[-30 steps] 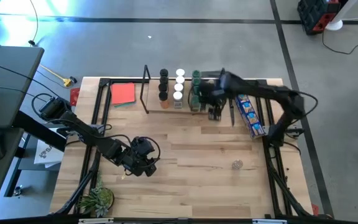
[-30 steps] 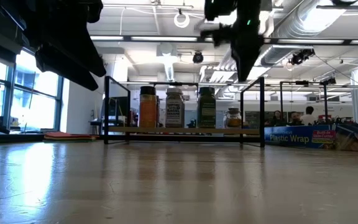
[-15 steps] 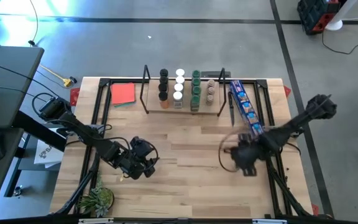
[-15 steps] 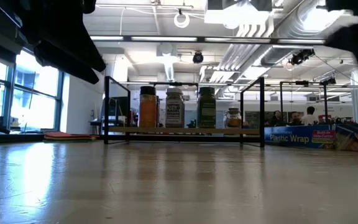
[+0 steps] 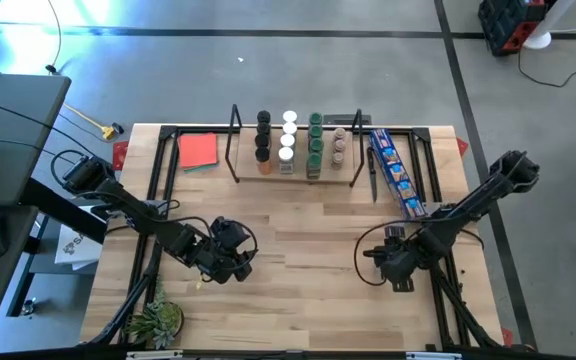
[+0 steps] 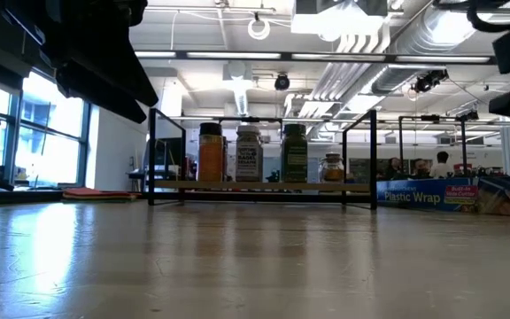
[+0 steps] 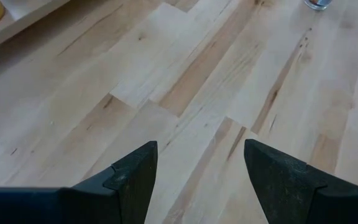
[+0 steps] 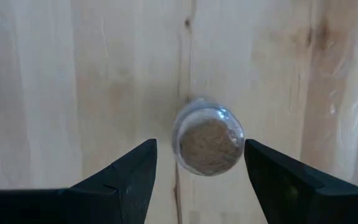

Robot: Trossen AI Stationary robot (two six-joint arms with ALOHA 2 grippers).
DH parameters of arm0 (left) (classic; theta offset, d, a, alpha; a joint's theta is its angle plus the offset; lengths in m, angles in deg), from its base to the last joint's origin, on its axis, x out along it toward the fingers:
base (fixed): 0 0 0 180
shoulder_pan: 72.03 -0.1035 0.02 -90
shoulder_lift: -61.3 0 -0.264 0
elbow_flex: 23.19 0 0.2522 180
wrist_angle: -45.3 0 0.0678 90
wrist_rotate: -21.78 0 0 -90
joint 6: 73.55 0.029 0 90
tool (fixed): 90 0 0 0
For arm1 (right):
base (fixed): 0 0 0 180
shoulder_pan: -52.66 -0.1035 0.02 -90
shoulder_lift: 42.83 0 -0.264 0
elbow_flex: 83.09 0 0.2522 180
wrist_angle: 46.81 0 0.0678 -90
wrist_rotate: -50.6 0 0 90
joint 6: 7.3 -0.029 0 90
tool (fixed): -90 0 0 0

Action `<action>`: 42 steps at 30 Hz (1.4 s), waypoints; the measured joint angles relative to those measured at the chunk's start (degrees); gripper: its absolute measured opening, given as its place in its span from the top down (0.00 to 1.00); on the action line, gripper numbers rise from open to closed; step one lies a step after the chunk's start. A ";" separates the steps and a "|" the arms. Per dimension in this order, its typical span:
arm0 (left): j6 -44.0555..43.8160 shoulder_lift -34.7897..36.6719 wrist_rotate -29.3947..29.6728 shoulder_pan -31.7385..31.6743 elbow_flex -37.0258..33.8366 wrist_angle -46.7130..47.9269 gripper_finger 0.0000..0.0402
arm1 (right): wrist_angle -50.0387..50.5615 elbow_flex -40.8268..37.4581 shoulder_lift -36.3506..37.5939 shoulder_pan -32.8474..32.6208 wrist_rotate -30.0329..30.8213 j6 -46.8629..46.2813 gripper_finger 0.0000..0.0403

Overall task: Shelf spices
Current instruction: Put the brown seasoning bottle on the shelf aligned with the other brown seasoning bottles

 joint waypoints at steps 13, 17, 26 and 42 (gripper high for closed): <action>0.96 0.00 -0.74 0.00 0.00 -1.07 0.41 | -5.11 -1.06 -5.56 0.33 0.47 0.30 0.49; 0.96 0.00 -0.66 0.00 0.00 -1.05 0.41 | -5.20 0.79 -7.05 1.34 0.01 1.18 0.61; 0.98 0.01 -0.58 -0.04 0.00 -1.18 0.41 | -0.70 17.67 -7.00 20.09 8.16 18.14 0.61; 1.33 0.00 -0.88 -0.04 0.00 -0.94 0.41 | 3.88 30.97 -23.27 55.84 1.63 42.77 0.61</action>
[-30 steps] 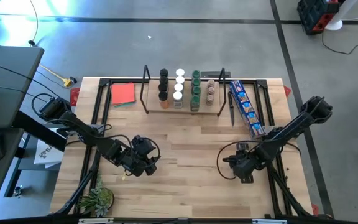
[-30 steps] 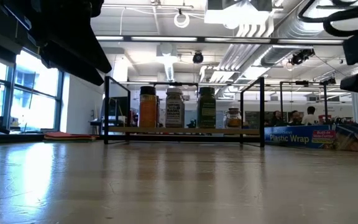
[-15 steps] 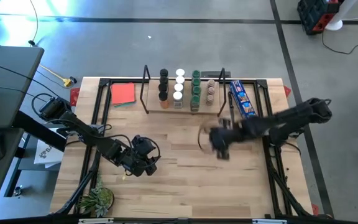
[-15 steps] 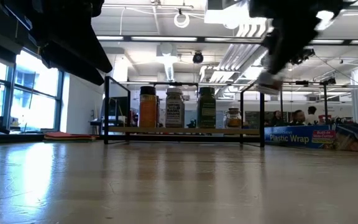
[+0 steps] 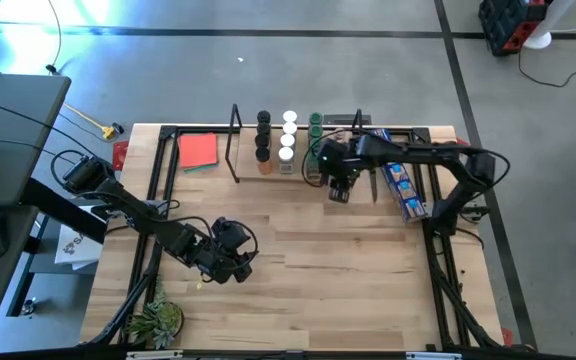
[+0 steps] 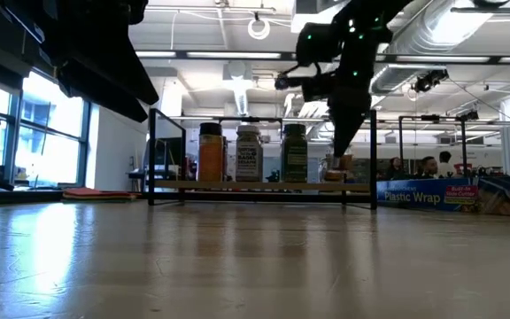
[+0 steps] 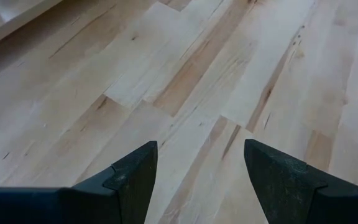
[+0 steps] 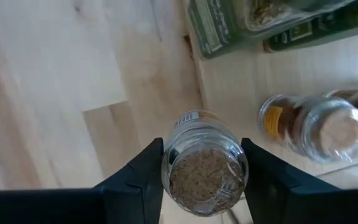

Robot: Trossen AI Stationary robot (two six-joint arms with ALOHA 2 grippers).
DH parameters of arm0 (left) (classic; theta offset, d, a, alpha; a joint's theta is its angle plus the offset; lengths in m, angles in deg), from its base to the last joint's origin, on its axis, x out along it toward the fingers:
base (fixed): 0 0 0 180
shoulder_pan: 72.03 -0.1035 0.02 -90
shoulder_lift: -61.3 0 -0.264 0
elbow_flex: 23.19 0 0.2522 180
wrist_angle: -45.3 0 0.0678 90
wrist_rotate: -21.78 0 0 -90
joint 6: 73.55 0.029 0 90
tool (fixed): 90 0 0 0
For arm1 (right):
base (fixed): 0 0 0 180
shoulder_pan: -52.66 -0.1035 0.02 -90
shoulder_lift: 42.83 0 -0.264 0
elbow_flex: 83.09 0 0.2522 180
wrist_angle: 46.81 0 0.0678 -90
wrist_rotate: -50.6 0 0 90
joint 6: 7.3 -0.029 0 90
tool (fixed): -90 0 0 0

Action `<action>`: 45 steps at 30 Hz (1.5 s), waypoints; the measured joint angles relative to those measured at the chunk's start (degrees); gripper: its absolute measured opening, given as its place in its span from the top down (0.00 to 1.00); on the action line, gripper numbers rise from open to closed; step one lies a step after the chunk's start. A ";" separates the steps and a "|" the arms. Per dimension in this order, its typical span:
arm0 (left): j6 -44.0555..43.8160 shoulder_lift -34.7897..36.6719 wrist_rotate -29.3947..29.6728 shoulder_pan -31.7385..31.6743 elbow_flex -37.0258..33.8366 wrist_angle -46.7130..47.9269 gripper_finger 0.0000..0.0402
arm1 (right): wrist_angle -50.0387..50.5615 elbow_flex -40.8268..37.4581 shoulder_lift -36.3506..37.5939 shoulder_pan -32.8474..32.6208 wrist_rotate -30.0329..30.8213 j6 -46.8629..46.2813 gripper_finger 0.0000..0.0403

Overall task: Shelf spices
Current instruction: Put the brown seasoning bottle on the shelf aligned with the other brown seasoning bottles

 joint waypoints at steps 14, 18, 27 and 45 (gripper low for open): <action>0.09 0.00 -0.08 0.00 0.00 -0.15 0.41 | -0.56 0.86 -3.20 4.08 3.13 -0.15 0.53; 0.09 0.00 -0.09 0.00 0.00 -0.22 0.41 | -0.83 0.86 -3.20 4.14 3.30 0.09 0.52; 0.10 0.00 -0.10 0.00 0.00 -0.22 0.41 | -2.32 0.86 -3.20 4.16 3.48 0.83 0.51; 0.10 0.00 -0.23 0.00 0.00 -0.20 0.41 | -3.79 0.86 -2.70 3.86 6.68 4.84 0.43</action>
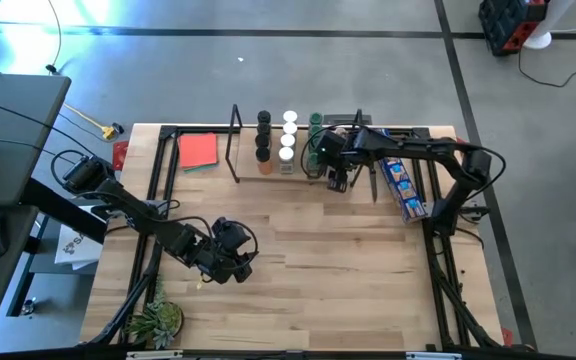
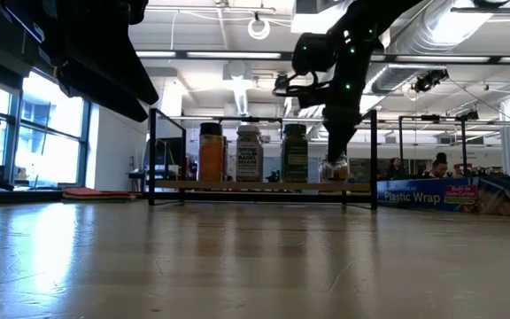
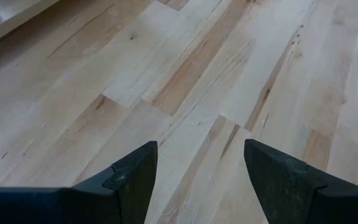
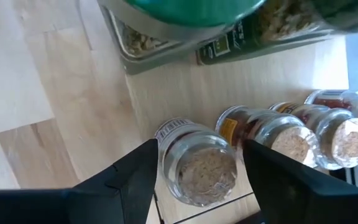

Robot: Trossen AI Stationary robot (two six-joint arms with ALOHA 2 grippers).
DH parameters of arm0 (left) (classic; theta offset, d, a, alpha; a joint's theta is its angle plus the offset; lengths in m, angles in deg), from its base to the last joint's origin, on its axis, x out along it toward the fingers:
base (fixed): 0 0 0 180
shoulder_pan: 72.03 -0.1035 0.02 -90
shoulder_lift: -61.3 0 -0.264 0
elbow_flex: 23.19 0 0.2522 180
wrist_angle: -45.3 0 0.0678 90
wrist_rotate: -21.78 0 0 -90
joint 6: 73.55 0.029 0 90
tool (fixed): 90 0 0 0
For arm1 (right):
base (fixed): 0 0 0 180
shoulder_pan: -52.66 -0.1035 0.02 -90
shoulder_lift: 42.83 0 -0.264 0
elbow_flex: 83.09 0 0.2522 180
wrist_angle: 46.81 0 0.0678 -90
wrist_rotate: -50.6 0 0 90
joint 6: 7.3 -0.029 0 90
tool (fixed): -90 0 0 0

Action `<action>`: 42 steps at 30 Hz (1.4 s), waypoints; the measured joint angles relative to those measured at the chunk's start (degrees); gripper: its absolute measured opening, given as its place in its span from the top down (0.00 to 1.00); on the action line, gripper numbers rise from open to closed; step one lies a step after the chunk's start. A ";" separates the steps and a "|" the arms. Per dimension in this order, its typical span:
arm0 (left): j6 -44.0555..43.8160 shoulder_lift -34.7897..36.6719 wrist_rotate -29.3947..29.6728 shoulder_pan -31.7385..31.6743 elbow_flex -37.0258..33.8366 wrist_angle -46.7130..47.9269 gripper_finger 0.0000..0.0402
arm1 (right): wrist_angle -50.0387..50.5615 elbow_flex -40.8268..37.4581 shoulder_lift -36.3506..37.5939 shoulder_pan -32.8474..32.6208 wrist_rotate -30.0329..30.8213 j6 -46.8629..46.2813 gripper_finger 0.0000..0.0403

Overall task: Shelf spices
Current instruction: Put the brown seasoning bottle on the shelf aligned with the other brown seasoning bottles, then return to Home Position

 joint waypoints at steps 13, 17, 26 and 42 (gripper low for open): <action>-0.31 0.00 -0.41 0.09 0.00 -0.85 0.41 | 1.17 0.00 11.48 -7.76 1.38 -4.14 0.43; 0.32 0.20 1.13 0.09 0.00 -4.90 0.41 | 2.16 0.00 16.80 -13.92 1.40 -7.04 0.43; 10.55 9.40 9.59 0.09 0.00 -9.22 0.41 | -0.39 -7.07 26.49 -28.57 -0.28 -9.80 0.43; 14.63 39.06 19.78 4.05 0.02 14.84 0.41 | -31.96 -39.25 49.11 -36.62 -6.43 -20.93 0.43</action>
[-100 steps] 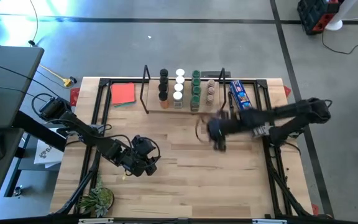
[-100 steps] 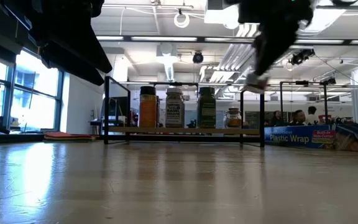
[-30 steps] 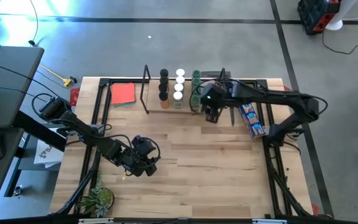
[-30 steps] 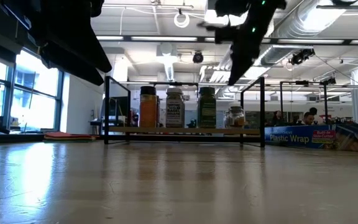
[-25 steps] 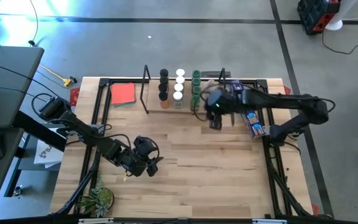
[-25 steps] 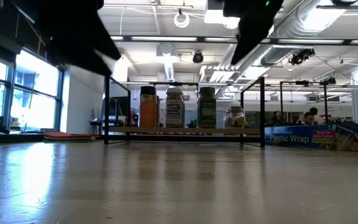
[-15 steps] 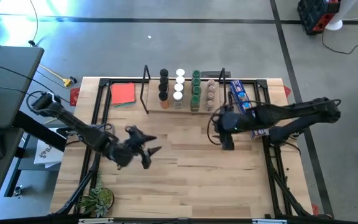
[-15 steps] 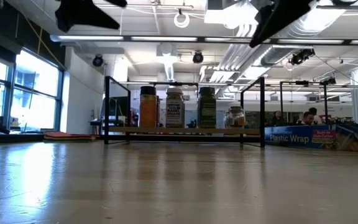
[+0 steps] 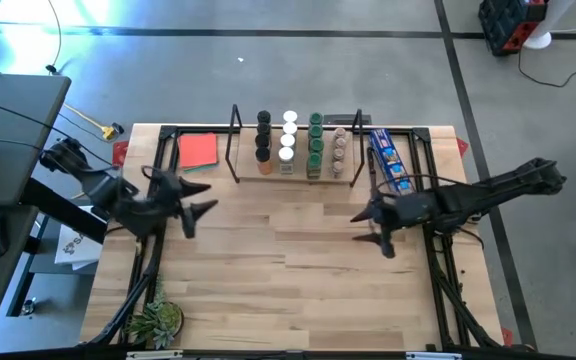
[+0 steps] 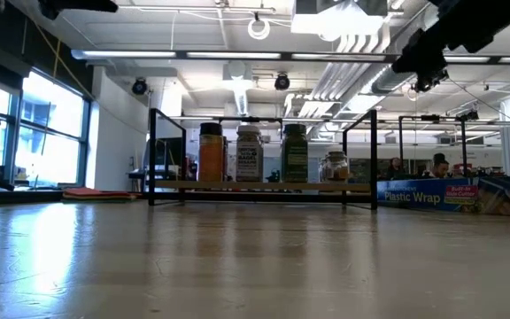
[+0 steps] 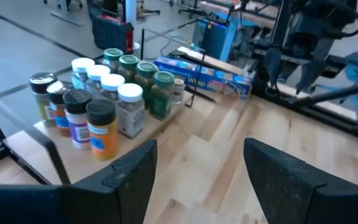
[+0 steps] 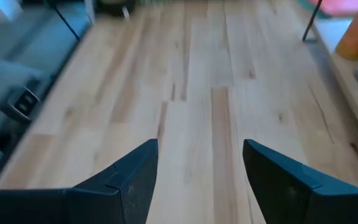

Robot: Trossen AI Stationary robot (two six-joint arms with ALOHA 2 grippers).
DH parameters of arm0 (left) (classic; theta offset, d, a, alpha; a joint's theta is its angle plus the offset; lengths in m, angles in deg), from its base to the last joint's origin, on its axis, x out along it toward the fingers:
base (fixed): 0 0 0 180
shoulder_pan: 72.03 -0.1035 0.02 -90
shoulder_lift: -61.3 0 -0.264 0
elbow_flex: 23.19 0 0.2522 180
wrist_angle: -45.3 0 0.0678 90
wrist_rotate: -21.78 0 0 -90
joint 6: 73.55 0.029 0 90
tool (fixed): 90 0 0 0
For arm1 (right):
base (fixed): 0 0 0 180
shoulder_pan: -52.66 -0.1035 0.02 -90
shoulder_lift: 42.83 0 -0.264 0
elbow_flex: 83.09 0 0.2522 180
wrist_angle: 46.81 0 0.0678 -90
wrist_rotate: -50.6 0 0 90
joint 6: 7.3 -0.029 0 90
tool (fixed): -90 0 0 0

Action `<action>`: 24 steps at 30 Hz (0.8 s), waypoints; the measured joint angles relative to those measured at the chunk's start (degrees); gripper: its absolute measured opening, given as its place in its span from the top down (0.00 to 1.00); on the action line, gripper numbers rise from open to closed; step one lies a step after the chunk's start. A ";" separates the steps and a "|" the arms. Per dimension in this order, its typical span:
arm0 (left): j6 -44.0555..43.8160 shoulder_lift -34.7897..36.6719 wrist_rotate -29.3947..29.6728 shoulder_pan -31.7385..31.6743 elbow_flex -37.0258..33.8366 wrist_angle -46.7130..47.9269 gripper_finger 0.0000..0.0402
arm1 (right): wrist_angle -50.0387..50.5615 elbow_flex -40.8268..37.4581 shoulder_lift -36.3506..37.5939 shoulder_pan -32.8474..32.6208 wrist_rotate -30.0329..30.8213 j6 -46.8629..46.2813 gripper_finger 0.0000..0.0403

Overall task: Shelf spices
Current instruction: Return to Home Position

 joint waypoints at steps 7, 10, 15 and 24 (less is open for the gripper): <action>-0.08 7.25 1.03 0.14 -0.18 6.25 0.41 | -10.69 -10.56 18.84 1.30 -0.14 0.35 0.43; -0.07 10.03 2.82 0.14 -2.62 6.17 0.41 | -12.51 -14.12 25.37 1.85 -0.16 0.49 0.43; -2.84 15.23 2.95 0.14 -11.33 2.54 0.41 | -13.36 -19.16 32.85 2.38 -0.32 -0.03 0.43; 8.42 19.70 -2.38 -0.53 -32.53 -33.64 0.41 | -26.34 -28.41 38.54 3.16 -8.39 -2.66 0.43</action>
